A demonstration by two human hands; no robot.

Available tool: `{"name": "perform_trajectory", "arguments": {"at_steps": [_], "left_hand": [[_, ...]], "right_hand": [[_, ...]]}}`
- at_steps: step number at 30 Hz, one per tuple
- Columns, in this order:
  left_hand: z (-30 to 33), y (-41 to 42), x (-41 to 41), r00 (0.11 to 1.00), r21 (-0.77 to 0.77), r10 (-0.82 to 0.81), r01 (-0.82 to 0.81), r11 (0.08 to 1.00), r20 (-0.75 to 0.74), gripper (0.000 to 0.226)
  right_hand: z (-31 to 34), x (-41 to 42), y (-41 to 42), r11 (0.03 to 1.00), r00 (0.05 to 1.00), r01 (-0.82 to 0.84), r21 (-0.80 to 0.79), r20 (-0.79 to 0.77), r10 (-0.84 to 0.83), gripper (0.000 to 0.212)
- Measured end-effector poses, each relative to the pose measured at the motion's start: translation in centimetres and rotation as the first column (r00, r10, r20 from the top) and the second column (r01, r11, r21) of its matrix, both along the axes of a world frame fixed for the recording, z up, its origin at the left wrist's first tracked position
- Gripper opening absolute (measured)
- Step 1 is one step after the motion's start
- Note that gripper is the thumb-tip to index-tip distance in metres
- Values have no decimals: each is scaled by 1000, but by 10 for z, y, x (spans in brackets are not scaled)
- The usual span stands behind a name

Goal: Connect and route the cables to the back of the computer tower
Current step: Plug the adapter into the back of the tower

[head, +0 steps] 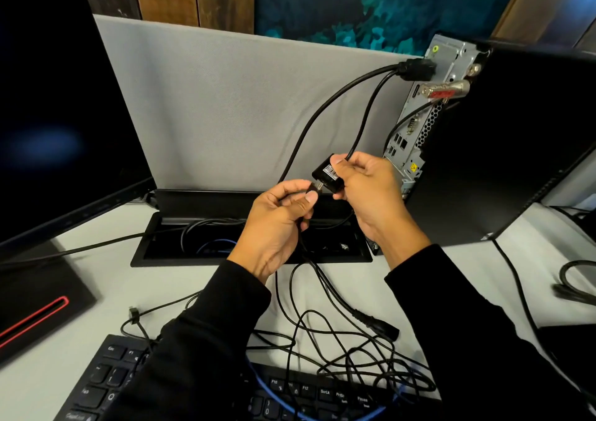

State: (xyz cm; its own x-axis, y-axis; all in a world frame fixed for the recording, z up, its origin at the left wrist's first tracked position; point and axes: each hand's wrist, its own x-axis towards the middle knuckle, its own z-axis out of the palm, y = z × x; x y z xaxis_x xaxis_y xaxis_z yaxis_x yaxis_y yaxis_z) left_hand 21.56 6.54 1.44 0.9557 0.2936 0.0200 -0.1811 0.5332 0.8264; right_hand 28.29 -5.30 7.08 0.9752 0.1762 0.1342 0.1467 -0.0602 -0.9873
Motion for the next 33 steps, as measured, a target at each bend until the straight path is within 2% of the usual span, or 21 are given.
{"name": "perform_trajectory", "arguments": {"at_steps": [9,16,21,33], "left_hand": [[1,-9,-2,991,231,137,-130,964,-14,14],[2,-10,-1,988,183,146,-136,974,-45,11],[0,-11,-1,984,207,174,-162,965,-43,13],[3,-15,-2,986,266,165,-160,951,1,8]], "right_hand": [[-5,1,-10,994,993,44,-100,110,-33,11],[-9,0,-11,997,992,22,-70,127,-12,12],[-15,-7,-10,1000,985,22,-23,169,-18,9],[-22,-4,-14,997,974,-61,-42,214,68,2]]}}
